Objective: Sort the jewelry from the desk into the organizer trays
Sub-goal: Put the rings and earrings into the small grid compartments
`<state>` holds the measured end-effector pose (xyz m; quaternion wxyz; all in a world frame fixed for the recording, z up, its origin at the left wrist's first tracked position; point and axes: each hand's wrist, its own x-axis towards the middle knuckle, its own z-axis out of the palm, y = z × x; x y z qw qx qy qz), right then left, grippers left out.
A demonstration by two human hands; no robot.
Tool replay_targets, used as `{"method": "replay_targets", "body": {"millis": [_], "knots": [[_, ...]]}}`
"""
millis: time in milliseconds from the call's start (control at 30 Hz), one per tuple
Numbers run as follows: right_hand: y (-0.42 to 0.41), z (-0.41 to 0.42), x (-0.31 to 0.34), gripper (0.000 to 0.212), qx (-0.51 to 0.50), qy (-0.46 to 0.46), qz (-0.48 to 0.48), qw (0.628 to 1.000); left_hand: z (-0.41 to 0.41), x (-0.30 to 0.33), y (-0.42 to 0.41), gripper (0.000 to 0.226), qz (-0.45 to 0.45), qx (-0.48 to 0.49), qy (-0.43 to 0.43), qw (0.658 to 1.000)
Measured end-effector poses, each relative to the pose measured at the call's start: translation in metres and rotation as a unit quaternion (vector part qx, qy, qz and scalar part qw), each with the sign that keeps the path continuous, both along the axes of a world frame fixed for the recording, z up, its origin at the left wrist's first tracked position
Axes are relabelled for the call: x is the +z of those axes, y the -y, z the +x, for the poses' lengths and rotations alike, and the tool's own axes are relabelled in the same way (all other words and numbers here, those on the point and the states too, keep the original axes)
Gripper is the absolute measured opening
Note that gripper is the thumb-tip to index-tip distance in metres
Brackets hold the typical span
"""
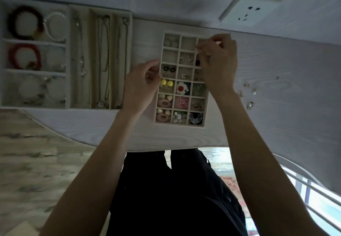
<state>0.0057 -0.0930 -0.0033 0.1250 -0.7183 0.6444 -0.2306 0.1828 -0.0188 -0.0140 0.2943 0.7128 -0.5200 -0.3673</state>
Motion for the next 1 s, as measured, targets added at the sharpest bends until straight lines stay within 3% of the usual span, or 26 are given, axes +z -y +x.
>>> {"method": "replay_targets", "body": {"millis": [100, 233, 433, 600, 900, 1000], "knots": [[-0.006, -0.001, -0.003, 0.016, 0.059, -0.019, -0.013, 0.998, 0.001, -0.002, 0.0, 0.034, -0.003, -0.001, -0.008, 1.0], [-0.002, 0.01, -0.006, 0.009, 0.066, -0.055, 0.036, 0.996, 0.002, -0.005, 0.001, 0.035, -0.004, -0.008, -0.012, 1.0], [0.017, 0.017, -0.011, 0.034, 0.083, -0.165, 0.077, 0.98, 0.003, -0.009, 0.0, 0.034, -0.019, -0.015, -0.006, 1.0], [0.019, 0.025, -0.007, 0.031, 0.119, -0.205, 0.041, 0.971, 0.001, -0.008, 0.0, 0.034, -0.026, -0.011, -0.011, 1.0], [0.008, 0.026, -0.01, 0.019, 0.065, -0.167, -0.014, 0.984, 0.002, -0.004, 0.0, 0.033, -0.043, -0.025, 0.024, 0.998], [0.002, 0.015, -0.006, 0.015, 0.04, -0.118, -0.015, 0.992, -0.003, -0.002, 0.002, 0.034, -0.089, -0.062, 0.113, 0.988]]}}
